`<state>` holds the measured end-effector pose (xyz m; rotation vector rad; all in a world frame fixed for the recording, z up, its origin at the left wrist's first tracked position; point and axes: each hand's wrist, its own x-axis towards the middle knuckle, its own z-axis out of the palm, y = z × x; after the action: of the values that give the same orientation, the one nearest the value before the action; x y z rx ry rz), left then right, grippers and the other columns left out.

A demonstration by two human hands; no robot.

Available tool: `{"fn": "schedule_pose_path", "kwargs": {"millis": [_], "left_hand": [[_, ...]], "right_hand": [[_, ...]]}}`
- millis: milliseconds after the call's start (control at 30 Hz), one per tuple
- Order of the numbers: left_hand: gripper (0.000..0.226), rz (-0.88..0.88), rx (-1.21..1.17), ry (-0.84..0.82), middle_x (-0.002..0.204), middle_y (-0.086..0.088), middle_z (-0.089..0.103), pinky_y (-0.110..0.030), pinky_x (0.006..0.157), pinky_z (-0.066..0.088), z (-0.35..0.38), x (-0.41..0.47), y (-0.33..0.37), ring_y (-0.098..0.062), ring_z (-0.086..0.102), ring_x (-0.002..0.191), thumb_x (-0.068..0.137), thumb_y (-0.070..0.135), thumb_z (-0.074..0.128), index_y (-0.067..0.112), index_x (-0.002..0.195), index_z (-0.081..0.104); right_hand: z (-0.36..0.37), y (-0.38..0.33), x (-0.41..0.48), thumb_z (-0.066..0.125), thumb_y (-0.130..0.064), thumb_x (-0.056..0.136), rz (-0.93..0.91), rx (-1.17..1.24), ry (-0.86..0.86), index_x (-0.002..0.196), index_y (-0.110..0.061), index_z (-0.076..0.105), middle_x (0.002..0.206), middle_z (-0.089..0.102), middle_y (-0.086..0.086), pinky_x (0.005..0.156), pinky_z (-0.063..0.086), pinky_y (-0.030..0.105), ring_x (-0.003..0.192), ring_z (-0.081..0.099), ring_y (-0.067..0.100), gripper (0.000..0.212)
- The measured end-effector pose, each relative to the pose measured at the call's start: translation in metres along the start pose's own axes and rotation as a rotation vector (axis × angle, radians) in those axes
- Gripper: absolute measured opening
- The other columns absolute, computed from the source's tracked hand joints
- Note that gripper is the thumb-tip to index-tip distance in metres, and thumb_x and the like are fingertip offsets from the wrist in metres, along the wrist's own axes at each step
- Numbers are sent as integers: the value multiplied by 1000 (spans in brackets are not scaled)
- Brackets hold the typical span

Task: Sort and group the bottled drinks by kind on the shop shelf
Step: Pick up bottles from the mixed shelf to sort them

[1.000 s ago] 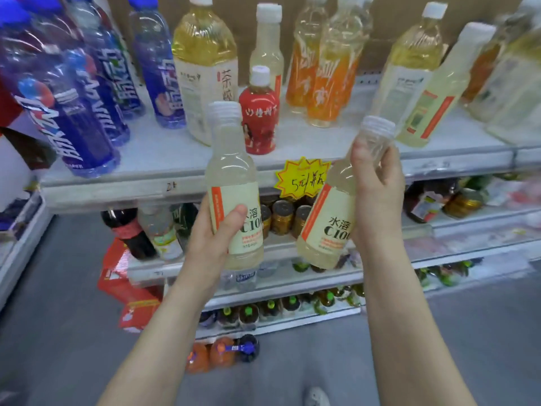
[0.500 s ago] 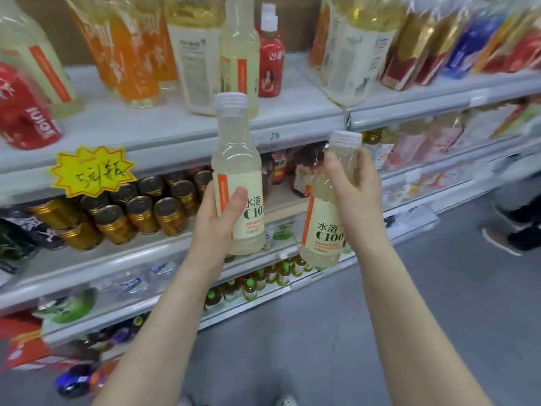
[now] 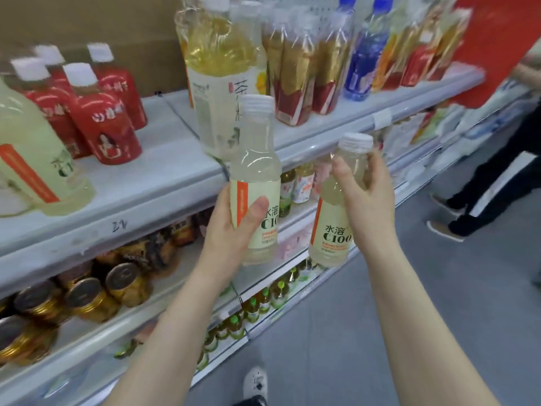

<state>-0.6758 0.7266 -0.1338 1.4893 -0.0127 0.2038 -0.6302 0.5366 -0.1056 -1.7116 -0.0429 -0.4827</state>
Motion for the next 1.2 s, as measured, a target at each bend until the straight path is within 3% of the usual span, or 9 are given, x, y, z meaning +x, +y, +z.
{"fn": "schedule_pose_path", "kwargs": {"millis": [100,200,333,467,600,700,800,1000,1200], "left_hand": [[35,46,13,-90,111,11,71,-44,97,53,30,41,5,-15,68,108,68,61,68,58,102,60],[31,89,23,-162,105,16,70,-32,88,54,66,77,10,-8,68,102,69,62,65,63,99,57],[32,114,8,-222,108,6,70,-41,90,57,119,120,8,-19,68,103,70,57,68,57,100,58],[33,136,-38,-246,112,8,70,-38,92,55,183,161,0,-15,68,106,71,57,69,61,103,58],[38,149,-68,-168,109,7,71,-36,85,57,259,201,-11,-15,69,102,69,58,69,53,105,59],[47,128,-104,-99,108,9,72,-36,83,56,320,227,-18,-15,70,102,65,60,70,48,109,58],[53,125,-123,-51,107,10,72,-38,87,55,377,251,-25,-15,70,102,64,60,70,44,112,56],[37,152,-97,14,106,11,72,-41,90,55,459,301,-39,-13,69,102,66,60,69,56,102,60],[37,252,-89,74,110,18,70,-27,81,55,506,359,-50,-6,68,104,70,56,67,66,105,57]], "right_hand": [[-15,3,40,69,-36,95,-19,-11,46,110,-26,61,98,70,-17,73,49,16,89,67,-2,19],[-36,6,76,68,-32,97,-18,12,94,109,-26,61,99,72,-14,74,50,15,89,68,0,15],[-73,20,126,67,-30,97,-51,5,147,107,-18,59,93,69,-12,71,47,17,82,65,2,18],[-118,42,184,67,-30,98,-78,31,161,109,-21,60,95,70,-11,76,51,24,85,66,4,16],[-173,66,250,68,-33,96,-90,49,134,110,-25,61,101,72,-8,82,53,33,93,69,9,18],[-219,82,298,68,-34,96,-73,50,81,108,-27,61,100,72,-11,83,52,30,92,67,0,16],[-261,98,345,70,-32,96,-80,68,44,98,-29,58,94,69,-8,80,51,33,86,64,9,12],[-311,130,431,71,-31,95,-105,89,17,104,-23,61,95,68,-3,78,52,35,85,63,12,16],[-324,156,510,70,-28,95,-129,151,-24,107,-17,62,90,71,-4,75,52,28,82,64,8,18]]}}
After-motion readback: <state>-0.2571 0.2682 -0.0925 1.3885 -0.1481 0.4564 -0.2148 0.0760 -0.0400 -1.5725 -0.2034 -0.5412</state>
